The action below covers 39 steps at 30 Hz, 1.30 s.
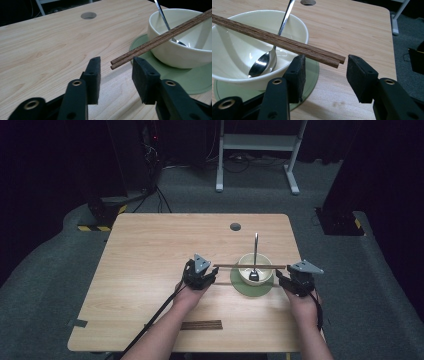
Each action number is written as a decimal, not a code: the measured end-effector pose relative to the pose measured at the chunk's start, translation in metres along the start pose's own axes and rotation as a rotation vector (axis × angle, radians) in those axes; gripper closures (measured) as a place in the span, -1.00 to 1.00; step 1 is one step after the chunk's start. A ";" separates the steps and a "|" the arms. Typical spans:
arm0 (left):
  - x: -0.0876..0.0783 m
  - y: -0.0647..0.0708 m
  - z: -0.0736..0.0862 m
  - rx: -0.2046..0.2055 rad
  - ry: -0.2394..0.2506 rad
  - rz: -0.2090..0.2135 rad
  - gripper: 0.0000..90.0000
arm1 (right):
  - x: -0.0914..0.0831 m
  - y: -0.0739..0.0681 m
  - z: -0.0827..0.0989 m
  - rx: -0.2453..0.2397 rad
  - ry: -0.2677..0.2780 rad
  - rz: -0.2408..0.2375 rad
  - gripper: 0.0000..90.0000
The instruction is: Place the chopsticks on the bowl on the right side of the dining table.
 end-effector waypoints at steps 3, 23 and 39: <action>0.002 0.001 0.001 -0.005 -0.002 -0.001 0.46 | 0.002 0.000 -0.001 -0.002 -0.008 -0.001 0.09; 0.004 0.002 0.006 0.009 -0.022 0.008 0.46 | -0.001 -0.001 -0.002 -0.009 0.006 0.008 0.22; 0.000 0.001 0.009 0.003 -0.007 0.005 0.78 | -0.005 0.002 0.007 -0.002 0.015 0.043 0.61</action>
Point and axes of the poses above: each handheld gripper's, and its own axes: x roughly forward along the jaws, z roughly out of its underside, y roughly to its right, the point moved 5 cm from there along x, roughly forward along the jaws
